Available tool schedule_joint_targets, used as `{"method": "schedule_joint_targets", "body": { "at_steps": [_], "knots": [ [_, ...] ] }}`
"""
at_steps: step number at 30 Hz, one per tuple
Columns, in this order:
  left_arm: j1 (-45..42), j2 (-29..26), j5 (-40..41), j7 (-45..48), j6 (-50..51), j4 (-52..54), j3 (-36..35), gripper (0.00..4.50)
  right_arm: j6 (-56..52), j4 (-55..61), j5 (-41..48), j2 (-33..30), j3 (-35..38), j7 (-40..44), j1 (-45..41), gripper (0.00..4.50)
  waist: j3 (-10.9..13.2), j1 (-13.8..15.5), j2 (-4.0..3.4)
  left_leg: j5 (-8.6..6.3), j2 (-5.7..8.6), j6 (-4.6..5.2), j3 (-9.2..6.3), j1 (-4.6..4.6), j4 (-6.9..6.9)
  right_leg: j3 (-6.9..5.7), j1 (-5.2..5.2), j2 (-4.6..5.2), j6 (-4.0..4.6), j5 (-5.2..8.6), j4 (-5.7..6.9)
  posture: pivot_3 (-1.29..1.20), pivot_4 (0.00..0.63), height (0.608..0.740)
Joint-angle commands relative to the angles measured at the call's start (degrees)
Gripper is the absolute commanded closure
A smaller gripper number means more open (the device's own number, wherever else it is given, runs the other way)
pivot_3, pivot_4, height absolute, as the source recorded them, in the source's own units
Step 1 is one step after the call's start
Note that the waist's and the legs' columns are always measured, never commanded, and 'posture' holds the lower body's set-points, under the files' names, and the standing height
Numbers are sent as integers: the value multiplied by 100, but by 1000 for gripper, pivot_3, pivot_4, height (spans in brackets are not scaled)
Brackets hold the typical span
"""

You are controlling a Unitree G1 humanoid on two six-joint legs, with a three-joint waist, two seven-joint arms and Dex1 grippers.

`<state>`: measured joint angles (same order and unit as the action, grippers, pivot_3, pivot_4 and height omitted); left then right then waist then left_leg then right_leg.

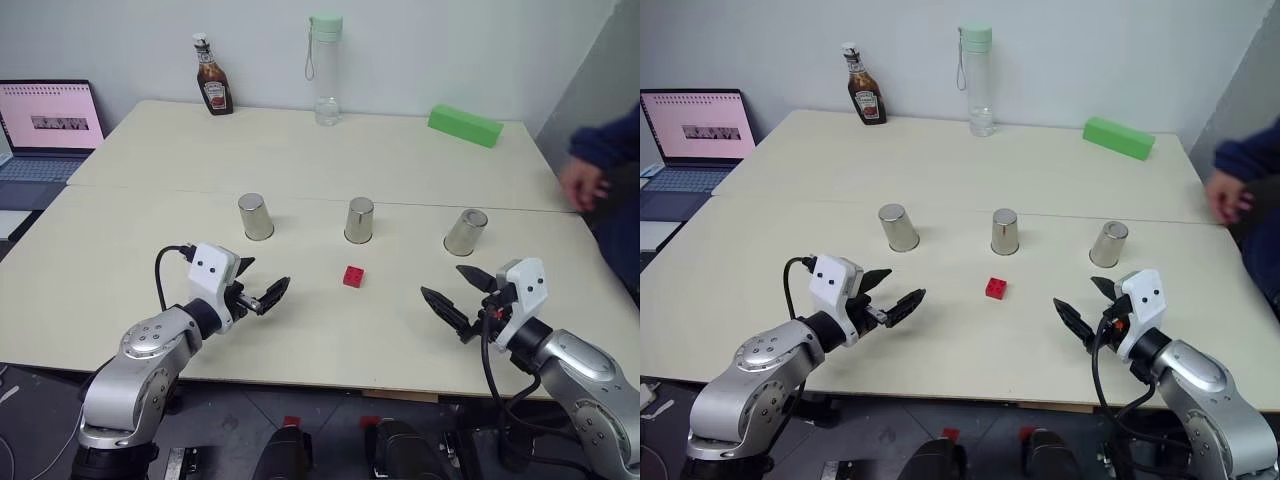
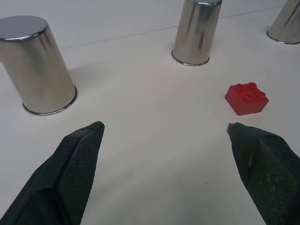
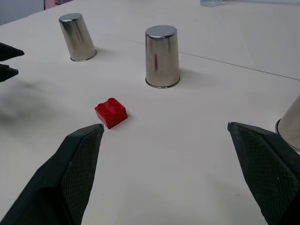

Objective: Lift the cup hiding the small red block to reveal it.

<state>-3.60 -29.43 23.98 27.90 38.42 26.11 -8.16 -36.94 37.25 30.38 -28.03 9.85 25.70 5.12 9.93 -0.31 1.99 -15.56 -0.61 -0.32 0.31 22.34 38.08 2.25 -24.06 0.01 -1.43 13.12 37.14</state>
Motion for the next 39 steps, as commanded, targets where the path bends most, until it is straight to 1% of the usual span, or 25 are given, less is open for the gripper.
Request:
{"method": "schedule_joint_targets", "body": {
  "at_steps": [1, 13, 26, 39],
  "knots": [
    [-85, -35, 85, 27, -22, 116, -79, 21, 122, 115, -1, 15, 30, -28, 21, 0, 0, 0, 0, 0, 0, 0, 0, 0, 0, 0, 0, 0, 0, 0, 0, 0, 150, 740],
    [-156, -88, 79, 53, -23, 24, -73, 21, 87, 184, -1, 16, 24, -133, 1, 0, 0, 0, 0, 0, 0, 0, 0, 0, 0, 0, 0, 0, 0, 0, 0, 0, 150, 740],
    [-210, 78, 200, -127, 32, -7, -189, 21, -51, 220, 69, -5, 33, -239, -127, 0, 0, 1, 0, 0, 0, 0, 0, 0, 0, 0, 0, 0, -1, -1, 1, 0, 150, 740],
    [-177, 47, 221, -223, 94, 78, -145, 21, -56, 169, 126, 16, 158, -232, -150, 0, 0, 0, 0, 0, 0, 0, 0, 0, 1, 1, 0, 0, -2, -1, 2, 0, 150, 740]
  ]
}}
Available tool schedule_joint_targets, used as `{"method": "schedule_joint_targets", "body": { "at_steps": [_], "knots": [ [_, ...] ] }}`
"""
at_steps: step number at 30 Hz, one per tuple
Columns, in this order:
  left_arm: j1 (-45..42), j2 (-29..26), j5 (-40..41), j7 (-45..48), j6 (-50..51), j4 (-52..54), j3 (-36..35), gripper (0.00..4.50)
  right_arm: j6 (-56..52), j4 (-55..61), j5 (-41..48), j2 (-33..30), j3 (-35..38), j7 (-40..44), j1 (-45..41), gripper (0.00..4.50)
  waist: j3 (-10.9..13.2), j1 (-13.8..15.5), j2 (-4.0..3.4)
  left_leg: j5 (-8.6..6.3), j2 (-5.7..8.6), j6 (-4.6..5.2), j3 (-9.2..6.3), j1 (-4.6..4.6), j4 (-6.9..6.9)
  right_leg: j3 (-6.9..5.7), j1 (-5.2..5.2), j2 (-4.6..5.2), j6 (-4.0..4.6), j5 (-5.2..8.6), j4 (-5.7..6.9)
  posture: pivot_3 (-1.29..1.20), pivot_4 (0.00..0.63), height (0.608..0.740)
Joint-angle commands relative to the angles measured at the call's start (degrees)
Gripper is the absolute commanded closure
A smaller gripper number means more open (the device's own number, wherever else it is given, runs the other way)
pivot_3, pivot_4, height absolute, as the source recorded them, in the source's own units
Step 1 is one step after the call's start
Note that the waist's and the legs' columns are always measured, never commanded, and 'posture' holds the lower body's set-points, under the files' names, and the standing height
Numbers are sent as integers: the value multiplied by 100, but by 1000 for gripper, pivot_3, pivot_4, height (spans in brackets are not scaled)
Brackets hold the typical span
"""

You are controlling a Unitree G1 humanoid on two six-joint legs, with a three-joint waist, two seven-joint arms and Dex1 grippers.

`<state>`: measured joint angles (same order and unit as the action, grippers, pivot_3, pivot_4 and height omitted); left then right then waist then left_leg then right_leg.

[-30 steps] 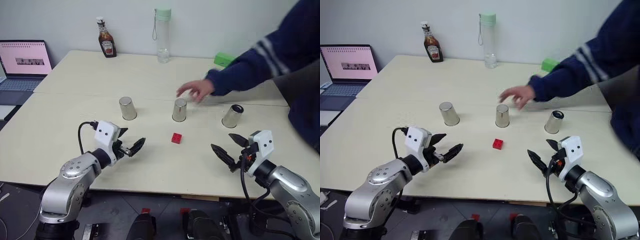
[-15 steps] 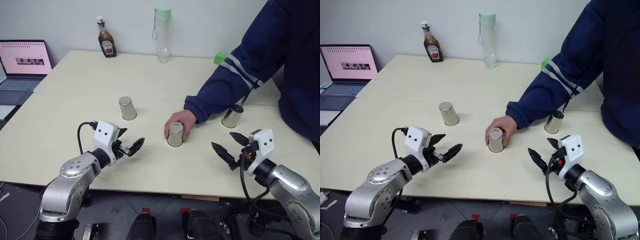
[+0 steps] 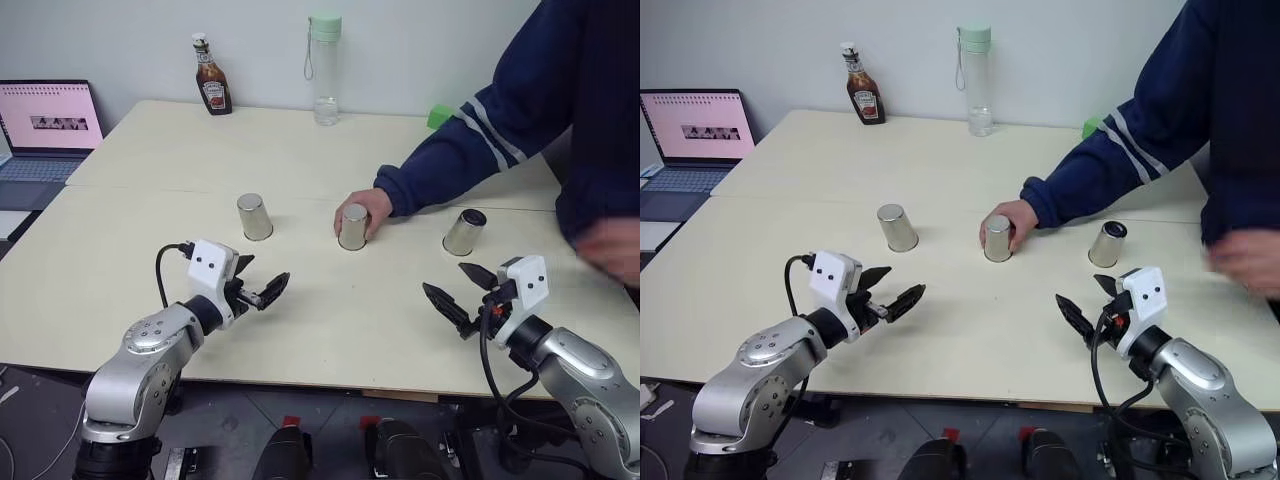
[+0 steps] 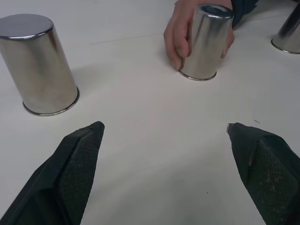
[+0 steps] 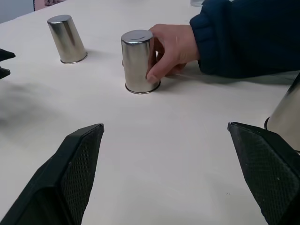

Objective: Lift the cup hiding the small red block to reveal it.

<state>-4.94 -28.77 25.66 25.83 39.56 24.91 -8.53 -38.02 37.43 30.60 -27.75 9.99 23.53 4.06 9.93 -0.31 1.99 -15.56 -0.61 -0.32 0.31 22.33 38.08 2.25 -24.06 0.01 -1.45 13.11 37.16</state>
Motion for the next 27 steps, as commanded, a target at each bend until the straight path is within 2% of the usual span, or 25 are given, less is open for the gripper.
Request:
{"method": "schedule_joint_targets", "body": {
  "at_steps": [1, 27],
  "knots": [
    [-66, -19, 53, -24, -19, 190, -100, 21, 55, 139, 95, -8, 131, -19, -62, 0, 0, 0, 0, 0, 0, 0, 0, 0, 0, 0, 0, 0, 0, 0, 0, 0, 150, 740],
    [-168, -23, -57, -2, -102, 90, 17, 21, 77, 193, 56, 1, 100, -35, -22, 0, 0, -1, 0, 0, 1, 0, 0, 0, 0, 0, 0, 0, 0, 0, 0, 0, 150, 740]
  ]
}}
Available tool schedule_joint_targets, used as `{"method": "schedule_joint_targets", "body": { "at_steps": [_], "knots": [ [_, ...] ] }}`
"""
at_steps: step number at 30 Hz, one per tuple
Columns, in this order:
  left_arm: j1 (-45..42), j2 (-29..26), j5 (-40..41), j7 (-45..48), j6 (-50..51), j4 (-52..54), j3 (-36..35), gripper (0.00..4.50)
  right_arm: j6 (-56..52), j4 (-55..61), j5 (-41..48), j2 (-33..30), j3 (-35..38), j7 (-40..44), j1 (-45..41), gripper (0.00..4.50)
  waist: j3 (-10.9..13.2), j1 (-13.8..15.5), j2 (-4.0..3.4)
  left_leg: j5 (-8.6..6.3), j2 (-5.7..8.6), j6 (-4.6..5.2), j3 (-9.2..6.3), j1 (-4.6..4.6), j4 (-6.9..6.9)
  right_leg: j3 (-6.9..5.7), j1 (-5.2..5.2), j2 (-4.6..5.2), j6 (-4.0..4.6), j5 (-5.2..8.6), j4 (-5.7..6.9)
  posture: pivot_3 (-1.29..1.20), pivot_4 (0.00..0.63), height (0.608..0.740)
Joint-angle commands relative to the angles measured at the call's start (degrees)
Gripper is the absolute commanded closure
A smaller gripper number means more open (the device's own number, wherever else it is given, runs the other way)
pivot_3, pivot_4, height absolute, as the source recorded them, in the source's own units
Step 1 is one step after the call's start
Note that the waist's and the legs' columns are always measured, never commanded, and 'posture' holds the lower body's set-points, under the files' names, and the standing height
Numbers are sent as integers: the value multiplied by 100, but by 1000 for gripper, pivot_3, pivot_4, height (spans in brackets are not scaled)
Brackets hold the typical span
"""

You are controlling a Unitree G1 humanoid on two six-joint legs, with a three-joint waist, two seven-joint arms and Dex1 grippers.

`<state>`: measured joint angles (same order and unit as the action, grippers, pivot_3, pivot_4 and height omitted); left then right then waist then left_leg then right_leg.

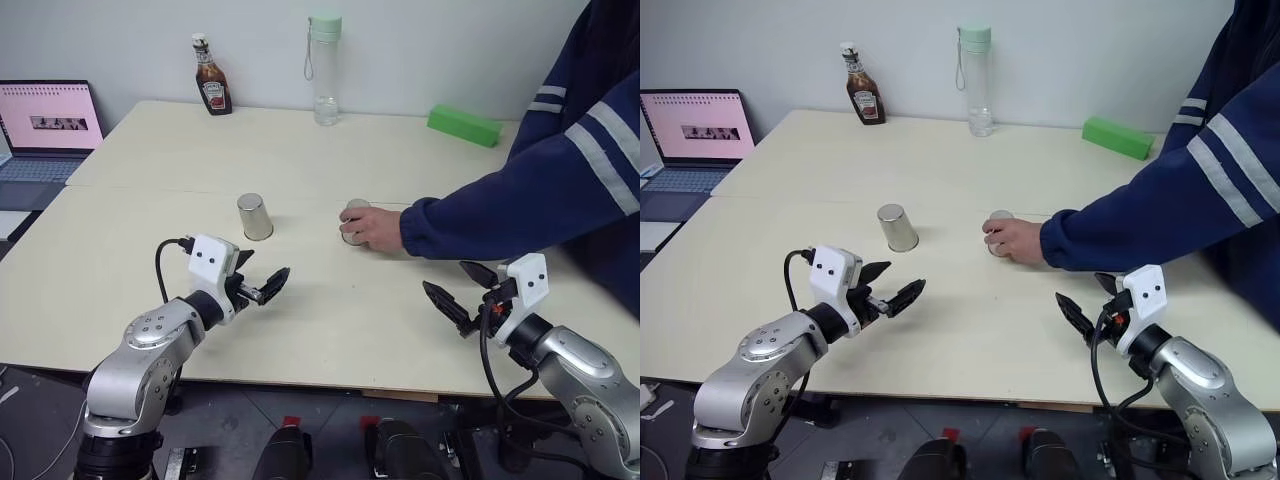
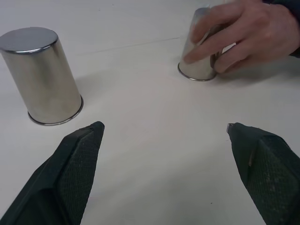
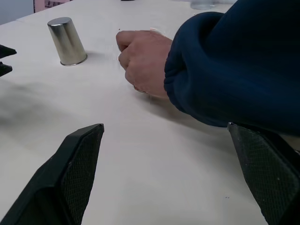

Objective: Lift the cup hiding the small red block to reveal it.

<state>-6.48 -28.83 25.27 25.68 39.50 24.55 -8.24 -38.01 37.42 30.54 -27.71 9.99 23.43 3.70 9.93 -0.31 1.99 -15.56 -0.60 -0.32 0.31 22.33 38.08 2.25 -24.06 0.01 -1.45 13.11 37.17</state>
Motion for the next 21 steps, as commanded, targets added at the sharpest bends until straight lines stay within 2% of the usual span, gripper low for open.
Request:
{"method": "schedule_joint_targets", "body": {
  "at_steps": [1, 11, 16, 21],
  "knots": [
    [-10, -29, 28, 47, -60, 160, -14, 21, 58, 202, 93, 19, 133, -48, 25, 0, 0, 0, 0, 0, 0, 0, 0, 0, 0, 0, 0, 0, 0, 0, 0, 0, 150, 740],
    [83, -154, 332, 341, 175, 386, 3, 21, 102, 112, 206, -148, 728, 4, 308, 0, 0, 1, 0, 0, 1, 0, 1, 1, 0, 1, 0, 0, 0, 0, 0, 0, 150, 740],
    [-28, -187, 441, 498, 198, 370, 48, 21, 142, 80, 176, -96, 763, -25, 370, 0, 0, -1, 0, 0, 0, 0, 1, -2, 1, 1, 0, 0, 0, 0, 3, 0, 150, 740],
    [-346, -301, 786, 1312, 91, 728, 593, 21, 810, -801, -936, 178, 344, -622, 78, 0, -2, -3, 2, 0, 2, 0, 3, -3, 3, 3, 2, -3, 2, 1, 2, 0, 150, 740]
  ]
}}
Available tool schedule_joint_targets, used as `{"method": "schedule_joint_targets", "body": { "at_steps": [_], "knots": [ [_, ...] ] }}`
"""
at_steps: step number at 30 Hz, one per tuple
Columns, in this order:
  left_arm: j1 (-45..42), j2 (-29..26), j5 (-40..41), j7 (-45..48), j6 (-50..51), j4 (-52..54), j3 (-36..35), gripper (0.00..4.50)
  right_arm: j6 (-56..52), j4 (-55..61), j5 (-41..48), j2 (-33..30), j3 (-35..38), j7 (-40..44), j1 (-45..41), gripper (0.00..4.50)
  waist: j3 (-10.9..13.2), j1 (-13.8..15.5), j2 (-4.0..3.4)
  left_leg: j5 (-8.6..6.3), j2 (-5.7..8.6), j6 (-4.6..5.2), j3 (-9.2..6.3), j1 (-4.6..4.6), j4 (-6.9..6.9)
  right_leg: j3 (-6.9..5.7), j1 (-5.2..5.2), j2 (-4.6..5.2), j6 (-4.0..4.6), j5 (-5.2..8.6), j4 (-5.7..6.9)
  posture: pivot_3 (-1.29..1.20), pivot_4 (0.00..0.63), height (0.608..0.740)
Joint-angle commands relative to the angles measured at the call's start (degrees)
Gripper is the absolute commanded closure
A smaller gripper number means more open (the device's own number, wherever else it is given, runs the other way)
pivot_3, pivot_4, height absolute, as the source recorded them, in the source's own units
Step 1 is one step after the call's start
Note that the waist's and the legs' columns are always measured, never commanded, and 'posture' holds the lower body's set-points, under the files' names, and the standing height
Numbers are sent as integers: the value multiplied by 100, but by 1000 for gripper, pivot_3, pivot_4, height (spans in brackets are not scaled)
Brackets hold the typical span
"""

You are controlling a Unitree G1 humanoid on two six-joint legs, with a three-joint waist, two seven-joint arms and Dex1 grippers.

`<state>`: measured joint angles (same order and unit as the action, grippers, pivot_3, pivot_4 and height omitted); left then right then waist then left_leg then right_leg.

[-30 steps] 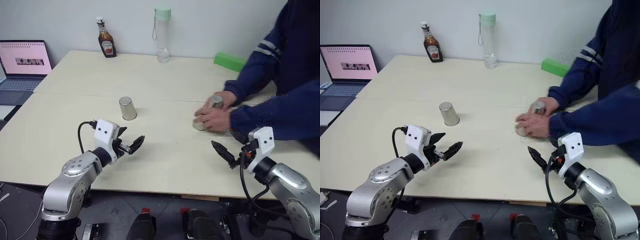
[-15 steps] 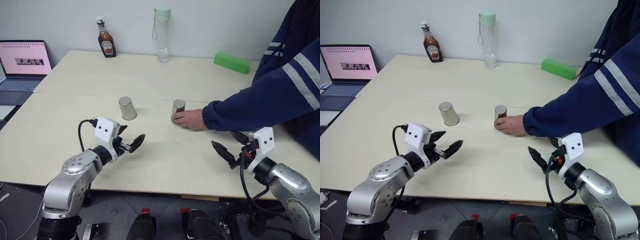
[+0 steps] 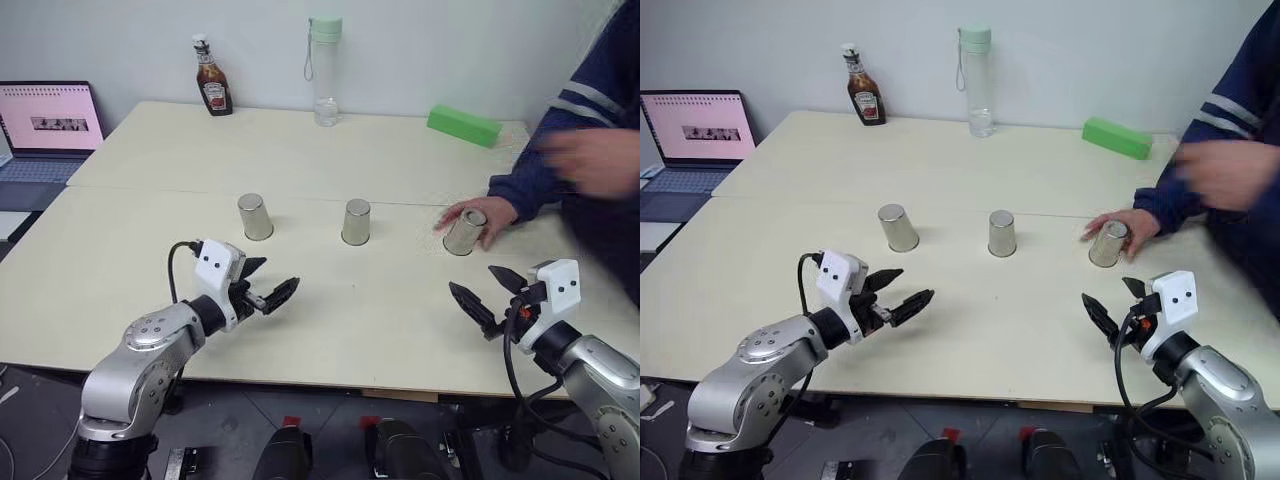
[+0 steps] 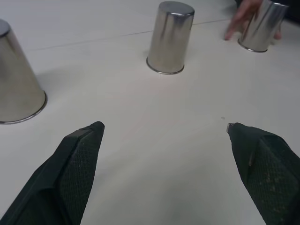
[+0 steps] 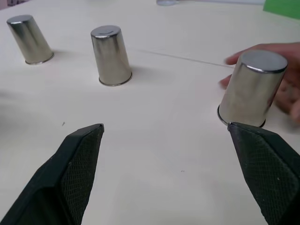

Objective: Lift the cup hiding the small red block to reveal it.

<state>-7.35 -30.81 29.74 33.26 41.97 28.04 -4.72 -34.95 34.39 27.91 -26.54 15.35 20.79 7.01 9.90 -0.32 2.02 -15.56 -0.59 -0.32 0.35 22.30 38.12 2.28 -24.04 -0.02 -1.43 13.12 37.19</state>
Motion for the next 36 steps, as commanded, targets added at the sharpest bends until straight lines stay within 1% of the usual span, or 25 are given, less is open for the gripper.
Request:
{"method": "schedule_joint_targets", "body": {
  "at_steps": [1, 5, 7, 10, 14, 17, 23, 25, 30, 31, 32, 34, 36],
  "knots": [
    [-348, -131, 381, 686, -185, 327, 268, 21, 590, -680, -745, 113, -227, -400, -394, 0, 0, -3, 0, 0, 3, 0, 9, 0, 0, 7, -2, 1, 3, 2, 0, 0, 150, 740],
    [-634, -262, 417, 1152, -356, 166, 459, 21, 811, -1565, -1240, 112, -552, -510, -1142, 0, -1, -29, -8, 0, 2, 0, 25, -7, 0, 11, -3, -2, 7, 3, 2, 0, 150, 740],
    [-771, -344, 214, 1294, -537, 17, 615, 21, 843, -1980, -1390, 125, -744, -466, -1580, 0, 0, -66, -8, 0, 0, 0, 25, -16, -3, 14, 0, -9, 0, -1, 3, 0, 150, 740],
    [-840, -403, 56, 1457, -791, -129, 741, 21, 865, -2579, -1480, 242, -805, -517, -2168, 0, 2, -116, -13, 0, -3, 0, 21, -18, -5, 21, 1, -30, 1, -4, 4, 0, 150, 740],
    [-904, -381, -90, 1440, -930, -262, 807, 21, 1079, -3306, -1580, 458, -801, -628, -2665, 0, 2, -128, -13, 0, -6, 0, 18, -11, -8, 21, -3, -33, 6, -7, 3, 0, 150, 740],
    [-911, -411, -400, 1431, -1133, -382, 956, 21, 1295, -3815, -1732, 548, -766, -756, -2964, 0, 3, -135, -14, 0, -6, 1, 16, -7, -11, 20, -6, -33, 7, -6, 3, 0, 150, 740],
    [-892, -246, -449, 1356, -1224, -398, 975, 21, 1784, -4939, -1868, 636, -668, -889, -3607, 0, 3, -143, -14, 0, -2, 1, 21, -4, -9, 24, -6, -28, 12, -11, 1, 0, 150, 740],
    [-896, -258, -510, 1353, -1275, -449, 993, 21, 1934, -5171, -1823, 678, -683, -756, -3742, 0, 3, -145, -14, 0, -4, 1, 19, -4, -10, 22, -8, -29, 21, -16, 3, 0, 150, 740],
    [-941, -226, -556, 1341, -1323, -528, 995, 21, 2185, -5577, -1829, 701, -644, -727, -3945, 0, 3, -149, -15, 0, -8, 1, 15, -4, -11, 20, -7, -32, 29, -20, 4, 0, 150, 740],
    [-939, -225, -565, 1342, -1336, -536, 995, 0, 2230, -5621, -1834, 703, -622, -752, -3968, 292, 3, -150, -15, 0, -6, 1, 16, -4, -11, 20, -8, -32, 29, -20, 4, 0, 150, 740],
    [-934, -224, -566, 1344, -1340, -537, 990, 0, 2259, -5650, -1836, 699, -610, -764, -3981, 368, 3, -149, -15, 0, -5, 1, 16, -4, -11, 21, -7, -31, 30, -21, 4, 0, 150, 740],
    [-928, -217, -584, 1343, -1362, -559, 985, 0, 2296, -5676, -1846, 672, -593, -786, -3979, 700, 3, -149, -15, 0, -4, 1, 17, -3, -10, 22, -7, -30, 31, -22, 3, 0, 150, 740],
    [-941, -203, -606, 1339, -1377, -590, 991, 0, 2315, -5686, -1836, 651, -570, -791, -3978, 1328, 3, -149, -15, 0, -4, 1, 18, -3, -10, 22, -7, -30, 31, -22, 3, 0, 150, 740]
  ]
}}
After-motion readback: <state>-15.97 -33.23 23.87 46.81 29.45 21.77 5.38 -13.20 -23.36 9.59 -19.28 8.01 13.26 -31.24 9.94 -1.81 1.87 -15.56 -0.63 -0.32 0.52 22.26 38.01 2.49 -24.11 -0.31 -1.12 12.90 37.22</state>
